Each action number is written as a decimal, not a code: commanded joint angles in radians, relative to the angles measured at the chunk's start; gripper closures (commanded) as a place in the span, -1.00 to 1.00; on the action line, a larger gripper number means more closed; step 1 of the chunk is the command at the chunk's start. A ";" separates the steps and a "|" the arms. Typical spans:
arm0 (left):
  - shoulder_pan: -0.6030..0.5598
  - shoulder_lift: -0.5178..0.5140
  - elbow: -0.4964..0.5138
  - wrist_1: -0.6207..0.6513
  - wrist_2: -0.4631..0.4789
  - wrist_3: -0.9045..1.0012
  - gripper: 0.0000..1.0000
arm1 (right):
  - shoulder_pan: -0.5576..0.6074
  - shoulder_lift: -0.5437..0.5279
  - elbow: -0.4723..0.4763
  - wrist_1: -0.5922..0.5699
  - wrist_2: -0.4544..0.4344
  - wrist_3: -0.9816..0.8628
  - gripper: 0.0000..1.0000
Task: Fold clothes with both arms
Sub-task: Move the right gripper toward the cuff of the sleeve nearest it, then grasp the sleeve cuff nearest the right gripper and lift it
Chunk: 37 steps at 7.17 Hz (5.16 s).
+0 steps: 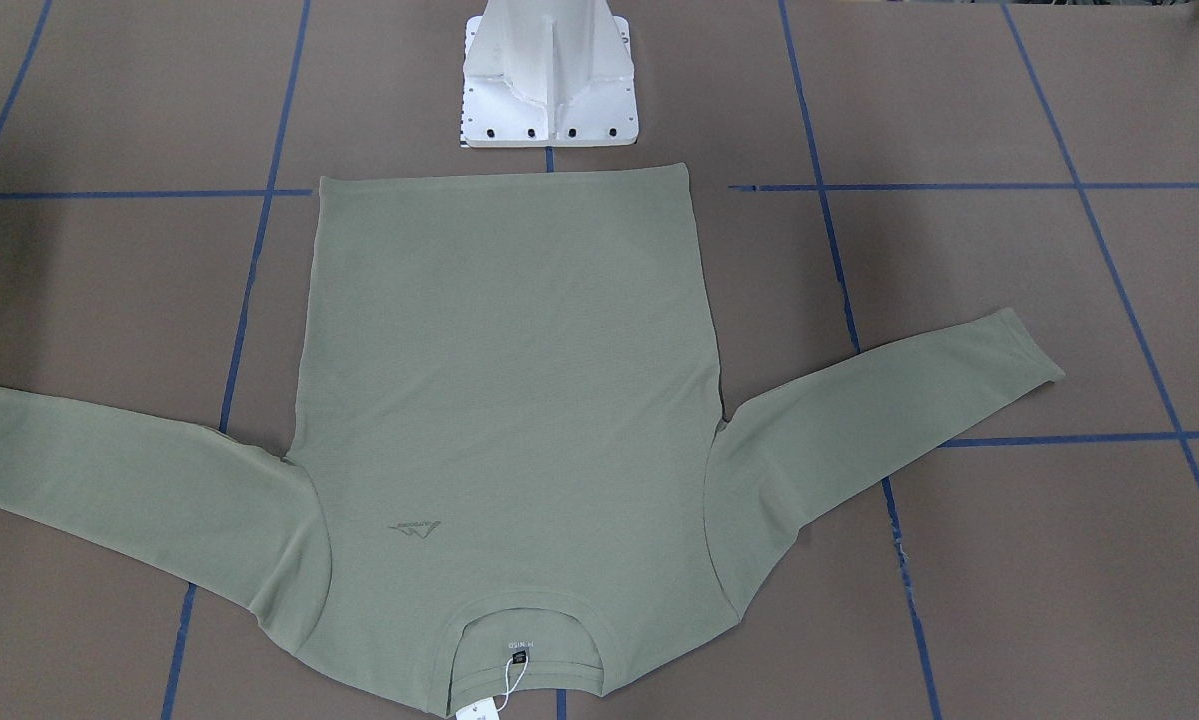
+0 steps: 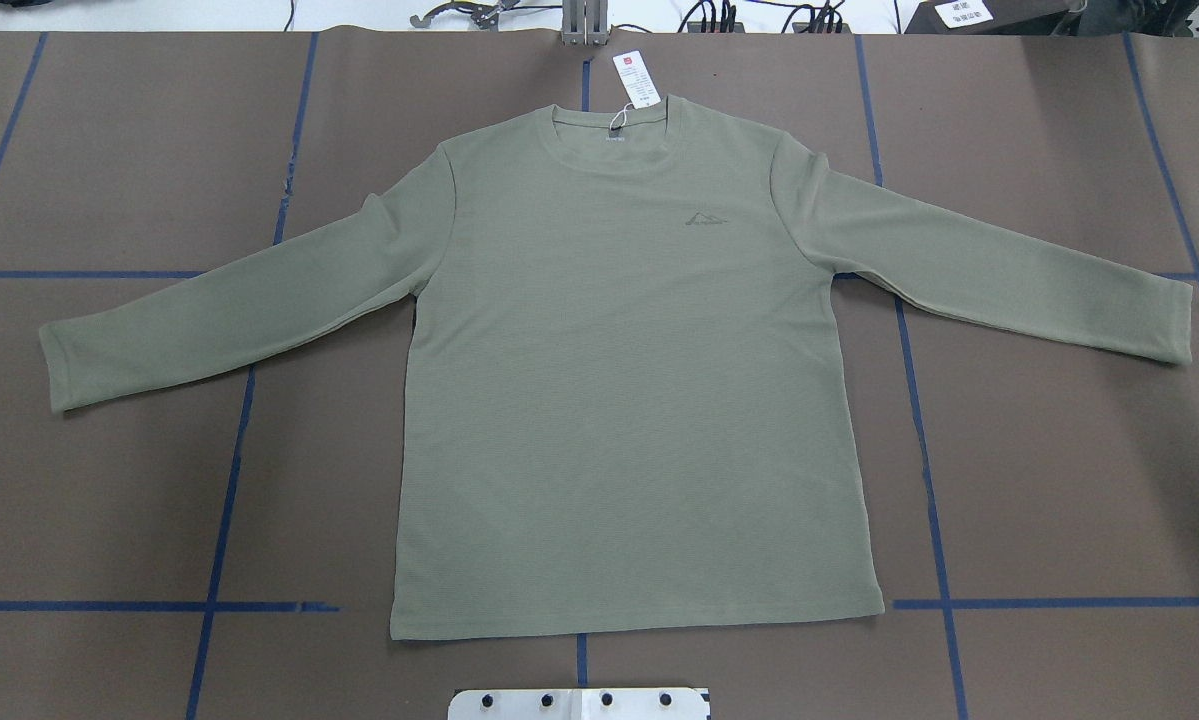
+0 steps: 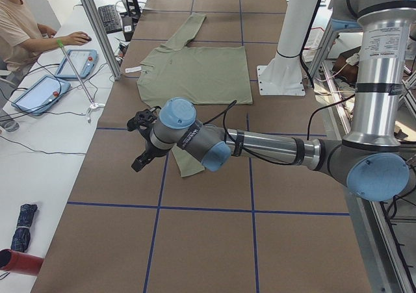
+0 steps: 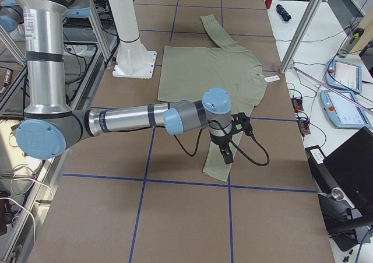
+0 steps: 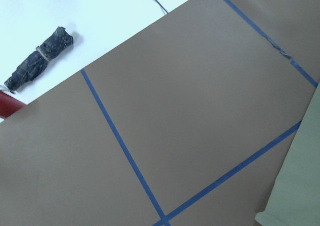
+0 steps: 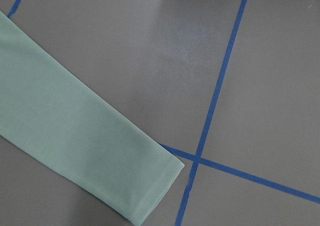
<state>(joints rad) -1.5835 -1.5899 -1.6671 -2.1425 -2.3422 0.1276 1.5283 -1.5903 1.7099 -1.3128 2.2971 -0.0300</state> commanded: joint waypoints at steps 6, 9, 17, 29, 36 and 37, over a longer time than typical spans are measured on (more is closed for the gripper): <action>-0.001 0.005 0.006 -0.033 -0.005 -0.005 -1.00 | -0.244 0.052 -0.447 0.679 -0.107 0.527 -0.86; -0.001 0.007 0.006 -0.033 -0.005 -0.003 -1.00 | -0.267 0.050 -0.506 0.693 -0.119 0.527 -0.68; -0.003 0.007 0.004 -0.034 -0.005 -0.002 -1.00 | -0.290 0.102 -0.564 0.693 -0.125 0.530 -0.32; -0.016 0.014 0.000 -0.034 -0.005 0.001 -1.00 | -0.292 0.101 -0.569 0.748 -0.058 0.608 -0.16; -0.016 0.014 0.000 -0.034 -0.005 0.001 -1.00 | -0.292 0.110 -0.610 0.750 -0.091 0.608 -0.19; -0.019 0.016 0.000 -0.034 -0.005 0.001 -1.00 | -0.293 0.112 -0.610 0.750 -0.091 0.608 -0.10</action>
<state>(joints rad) -1.6010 -1.5749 -1.6674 -2.1767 -2.3470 0.1289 1.2361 -1.4824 1.1021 -0.5630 2.2068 0.5777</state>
